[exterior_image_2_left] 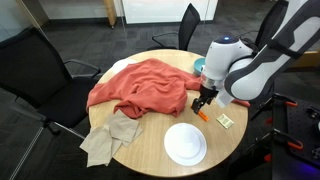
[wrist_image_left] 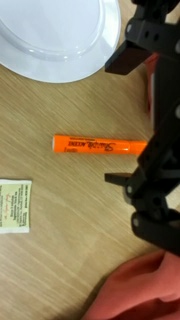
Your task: Take the pen and put it near the light blue bowl
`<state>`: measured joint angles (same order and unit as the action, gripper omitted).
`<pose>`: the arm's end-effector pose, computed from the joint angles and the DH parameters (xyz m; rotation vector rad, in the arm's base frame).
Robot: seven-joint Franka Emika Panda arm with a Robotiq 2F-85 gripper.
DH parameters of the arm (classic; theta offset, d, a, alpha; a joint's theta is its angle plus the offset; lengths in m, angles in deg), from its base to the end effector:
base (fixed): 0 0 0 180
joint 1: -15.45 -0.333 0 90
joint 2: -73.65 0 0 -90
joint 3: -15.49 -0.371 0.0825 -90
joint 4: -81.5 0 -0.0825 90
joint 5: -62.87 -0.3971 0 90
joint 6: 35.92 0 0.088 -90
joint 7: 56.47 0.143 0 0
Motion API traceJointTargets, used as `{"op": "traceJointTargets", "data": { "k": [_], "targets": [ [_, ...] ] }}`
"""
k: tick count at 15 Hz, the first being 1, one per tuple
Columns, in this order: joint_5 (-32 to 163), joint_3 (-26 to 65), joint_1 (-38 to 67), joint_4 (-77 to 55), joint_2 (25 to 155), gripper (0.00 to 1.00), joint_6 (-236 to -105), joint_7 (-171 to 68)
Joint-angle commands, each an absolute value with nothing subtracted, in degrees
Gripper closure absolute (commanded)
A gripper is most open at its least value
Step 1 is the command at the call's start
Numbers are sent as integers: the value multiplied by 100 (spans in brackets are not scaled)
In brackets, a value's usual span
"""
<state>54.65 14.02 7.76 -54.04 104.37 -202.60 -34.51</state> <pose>0.5178 0.0770 0.1012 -3.0431 0.5641 0.0095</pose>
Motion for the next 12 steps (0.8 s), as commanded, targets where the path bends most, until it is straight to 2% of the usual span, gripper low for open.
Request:
{"op": "traceJointTargets", "data": {
  "k": [1,9,10,12],
  "targets": [
    [5365,1659,501,-5231,10738,0,-20508,-3294],
    [5399,2136,31,-4833,11335,0,-20666,-3147],
    [5417,2218,-53,-4780,11400,25,-20666,-3121],
    [5408,2312,-156,-4695,11494,34,-20650,-3069]
  ]
}}
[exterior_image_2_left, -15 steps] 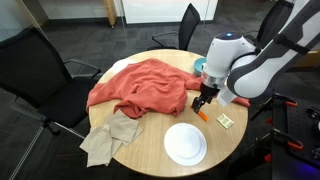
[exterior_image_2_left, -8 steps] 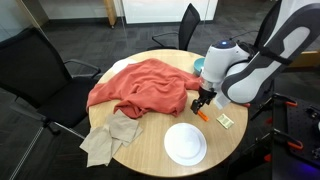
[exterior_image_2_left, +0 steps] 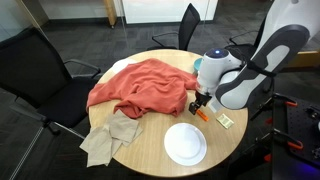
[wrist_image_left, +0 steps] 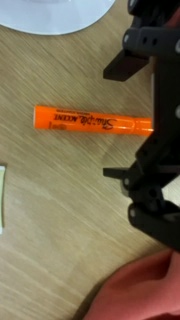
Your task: Take the pen and put it near the light blue bowl
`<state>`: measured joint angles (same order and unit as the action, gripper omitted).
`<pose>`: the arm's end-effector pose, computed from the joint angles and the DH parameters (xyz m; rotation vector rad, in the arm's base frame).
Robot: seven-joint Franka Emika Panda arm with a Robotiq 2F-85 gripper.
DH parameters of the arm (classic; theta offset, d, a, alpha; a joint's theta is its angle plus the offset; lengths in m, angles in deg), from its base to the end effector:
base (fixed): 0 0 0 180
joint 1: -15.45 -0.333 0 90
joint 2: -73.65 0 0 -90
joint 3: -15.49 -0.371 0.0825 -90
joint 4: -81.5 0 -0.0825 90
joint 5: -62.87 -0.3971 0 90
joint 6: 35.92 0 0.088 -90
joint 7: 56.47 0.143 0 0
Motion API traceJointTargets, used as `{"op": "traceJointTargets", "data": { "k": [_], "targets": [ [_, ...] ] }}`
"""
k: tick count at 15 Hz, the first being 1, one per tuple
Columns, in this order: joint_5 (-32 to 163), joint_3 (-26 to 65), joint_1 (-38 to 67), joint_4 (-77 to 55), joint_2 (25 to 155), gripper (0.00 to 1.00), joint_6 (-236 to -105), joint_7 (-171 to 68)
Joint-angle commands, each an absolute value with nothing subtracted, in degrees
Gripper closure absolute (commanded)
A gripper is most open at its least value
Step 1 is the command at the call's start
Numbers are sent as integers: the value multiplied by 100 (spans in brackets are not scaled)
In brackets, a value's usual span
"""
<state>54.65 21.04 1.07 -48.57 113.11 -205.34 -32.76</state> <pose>0.5367 0.0691 0.0505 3.0538 -0.5852 0.0228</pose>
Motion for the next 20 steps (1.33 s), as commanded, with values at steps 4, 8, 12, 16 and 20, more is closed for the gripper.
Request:
{"op": "traceJointTargets", "data": {
  "k": [4,8,12,16,20],
  "targets": [
    [5390,2441,-303,-4586,11599,66,-20637,-2957],
    [5368,2444,-345,-4641,11469,97,-20637,-2958],
    [5289,2266,-285,-4878,11025,95,-20631,-3010],
    [5273,2302,-371,-5165,10427,95,-20473,-2937],
    [5263,2419,-349,-5865,9645,95,-20603,-2742]
  ]
}}
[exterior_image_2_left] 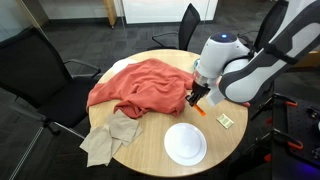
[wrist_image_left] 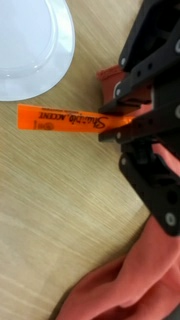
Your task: Take the pen and put it near the light blue bowl
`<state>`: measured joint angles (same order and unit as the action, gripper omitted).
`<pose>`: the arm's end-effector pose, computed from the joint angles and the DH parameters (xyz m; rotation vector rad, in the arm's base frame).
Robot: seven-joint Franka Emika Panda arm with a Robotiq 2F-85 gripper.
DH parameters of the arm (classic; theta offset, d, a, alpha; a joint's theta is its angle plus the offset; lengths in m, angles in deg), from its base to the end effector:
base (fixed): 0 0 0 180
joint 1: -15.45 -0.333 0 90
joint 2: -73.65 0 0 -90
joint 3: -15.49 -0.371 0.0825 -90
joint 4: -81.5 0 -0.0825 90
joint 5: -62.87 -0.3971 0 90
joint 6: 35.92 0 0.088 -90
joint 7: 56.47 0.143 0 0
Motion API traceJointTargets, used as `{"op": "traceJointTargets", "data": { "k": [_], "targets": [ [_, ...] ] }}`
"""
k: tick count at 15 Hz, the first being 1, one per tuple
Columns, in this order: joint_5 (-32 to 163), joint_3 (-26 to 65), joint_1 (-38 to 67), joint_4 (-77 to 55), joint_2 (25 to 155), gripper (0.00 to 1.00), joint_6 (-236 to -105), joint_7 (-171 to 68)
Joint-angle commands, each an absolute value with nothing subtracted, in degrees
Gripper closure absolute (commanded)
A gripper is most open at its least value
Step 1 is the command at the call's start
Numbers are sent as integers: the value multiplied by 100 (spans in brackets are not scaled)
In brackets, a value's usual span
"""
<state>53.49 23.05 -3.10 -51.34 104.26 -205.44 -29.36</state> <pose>0.5476 0.0922 0.1233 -3.0562 0.6494 -0.1838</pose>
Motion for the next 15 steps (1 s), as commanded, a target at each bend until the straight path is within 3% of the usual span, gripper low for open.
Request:
{"op": "traceJointTargets", "data": {
  "k": [1,9,15],
  "targets": [
    [5278,2471,-344,-6041,9461,95,-20621,-2676],
    [5543,3085,161,-7288,8119,95,-20636,-2353],
    [5591,3817,841,-7422,7741,95,-20480,-2501]
  ]
}}
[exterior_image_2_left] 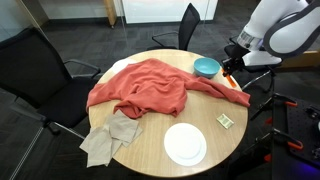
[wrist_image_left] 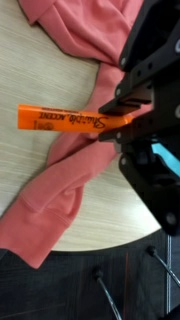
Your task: Take the pen and put it near the light blue bowl
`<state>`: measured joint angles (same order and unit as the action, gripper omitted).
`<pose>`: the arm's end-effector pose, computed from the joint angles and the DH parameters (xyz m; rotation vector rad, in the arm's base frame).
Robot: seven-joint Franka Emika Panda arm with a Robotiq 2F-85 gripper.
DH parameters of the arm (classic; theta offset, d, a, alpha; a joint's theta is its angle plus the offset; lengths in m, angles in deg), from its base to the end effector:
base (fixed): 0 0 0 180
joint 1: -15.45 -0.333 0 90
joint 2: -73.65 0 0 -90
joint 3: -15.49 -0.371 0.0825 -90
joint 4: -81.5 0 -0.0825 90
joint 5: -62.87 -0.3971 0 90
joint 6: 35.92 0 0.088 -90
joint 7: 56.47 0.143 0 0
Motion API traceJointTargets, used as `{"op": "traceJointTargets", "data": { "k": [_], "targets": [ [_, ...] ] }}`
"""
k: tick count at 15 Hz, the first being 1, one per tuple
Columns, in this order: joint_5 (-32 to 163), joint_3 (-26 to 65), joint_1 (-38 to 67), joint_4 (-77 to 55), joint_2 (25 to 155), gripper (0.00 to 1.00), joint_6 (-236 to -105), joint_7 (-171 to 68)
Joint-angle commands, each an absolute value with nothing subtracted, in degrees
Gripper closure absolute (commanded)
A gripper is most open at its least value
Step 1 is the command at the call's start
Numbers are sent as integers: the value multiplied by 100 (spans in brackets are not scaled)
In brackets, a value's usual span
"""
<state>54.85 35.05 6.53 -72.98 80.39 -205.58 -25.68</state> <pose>0.4299 -0.0931 0.2170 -2.8294 1.2867 -0.2406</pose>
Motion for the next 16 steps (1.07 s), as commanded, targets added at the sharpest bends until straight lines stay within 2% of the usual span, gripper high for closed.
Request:
{"op": "traceJointTargets", "data": {
  "k": [1,7,16],
  "targets": [
    [5598,3953,911,-7362,7760,95,-20461,-2492],
    [5458,4495,1168,-6922,8188,95,-20439,-2263],
    [4841,4381,1273,-6328,9230,95,-20627,-1705]
  ]
}}
